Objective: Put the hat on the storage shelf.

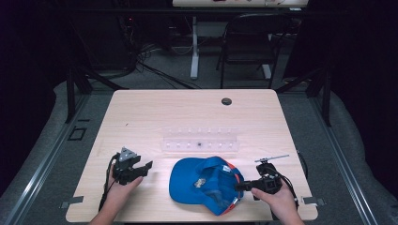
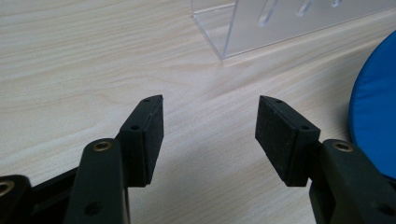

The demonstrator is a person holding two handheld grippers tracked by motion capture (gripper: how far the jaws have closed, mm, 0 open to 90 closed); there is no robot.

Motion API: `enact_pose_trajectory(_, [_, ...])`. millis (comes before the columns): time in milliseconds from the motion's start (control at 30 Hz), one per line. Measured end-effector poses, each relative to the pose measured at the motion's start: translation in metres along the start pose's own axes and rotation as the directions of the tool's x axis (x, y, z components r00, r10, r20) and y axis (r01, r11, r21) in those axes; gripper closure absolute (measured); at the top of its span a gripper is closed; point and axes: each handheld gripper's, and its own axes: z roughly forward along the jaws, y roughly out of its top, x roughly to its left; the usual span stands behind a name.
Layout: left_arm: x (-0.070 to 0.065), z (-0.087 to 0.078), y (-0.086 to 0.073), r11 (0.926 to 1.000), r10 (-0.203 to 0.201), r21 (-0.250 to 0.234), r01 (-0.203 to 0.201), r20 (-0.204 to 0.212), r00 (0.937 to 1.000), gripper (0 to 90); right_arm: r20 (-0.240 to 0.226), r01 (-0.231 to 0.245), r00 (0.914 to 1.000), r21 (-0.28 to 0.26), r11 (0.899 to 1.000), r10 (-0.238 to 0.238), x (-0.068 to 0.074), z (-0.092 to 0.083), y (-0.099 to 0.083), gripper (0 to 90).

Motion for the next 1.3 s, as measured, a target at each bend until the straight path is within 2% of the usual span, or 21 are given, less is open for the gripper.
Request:
enact_pose_trajectory(33, [0.0,0.0,0.0,1.0,0.0,0.0,0.0,0.0,1.0,42.5,0.0,0.0,1.0,0.0,1.0,0.0,0.0,0.0,0.0,61.9])
enact_pose_trajectory(100, [-0.001,0.001,0.0,1.0,0.001,0.004,-0.001,-0.002,1.0,42.5,-0.028,-0.033,0.9991,-0.011,0.999,0.033,-0.002,-0.001,0.0,61.8])
enact_pose_trajectory(200, [-0.001,0.002,-0.001,1.0,0.002,0.009,-0.002,-0.001,1.0,42.4,-0.034,-0.035,0.9988,-0.004,0.999,0.035,-0.003,-0.001,0.0,62.2])
enact_pose_trajectory(400, [-0.001,0.002,-0.001,0.9999,0.003,0.01,-0.003,0.003,1.0,42.3,-0.017,-0.035,0.9992,0.005,0.999,0.035,-0.004,0.002,0.001,61.6])
enact_pose_trajectory(600, [-0.001,0.002,-0.001,0.9999,0.003,0.01,-0.003,0.003,1.0,42.3,-0.037,-0.045,0.9983,0.012,0.999,0.045,-0.004,0.003,0.002,63.1])
enact_pose_trajectory(1067, [-0.002,0.002,-0.001,0.9999,0.002,0.014,-0.002,0.005,1.0,42.1,-0.066,-0.031,0.9973,0.02,0.999,0.032,0.003,0.002,0.006,76.8])
enact_pose_trajectory(1167, [-0.002,0.002,-0.001,0.9999,0.003,0.011,-0.003,0.004,1.0,42.1,-0.044,-0.041,0.9981,0.023,0.999,0.042,0.004,0.002,0.007,77.6])
enact_pose_trajectory(1300, [-0.002,0.001,-0.001,0.9999,0.006,0.012,-0.006,0.005,1.0,42.1,-0.038,-0.062,0.9974,0.013,0.998,0.062,0.006,0.0,0.009,77.7])
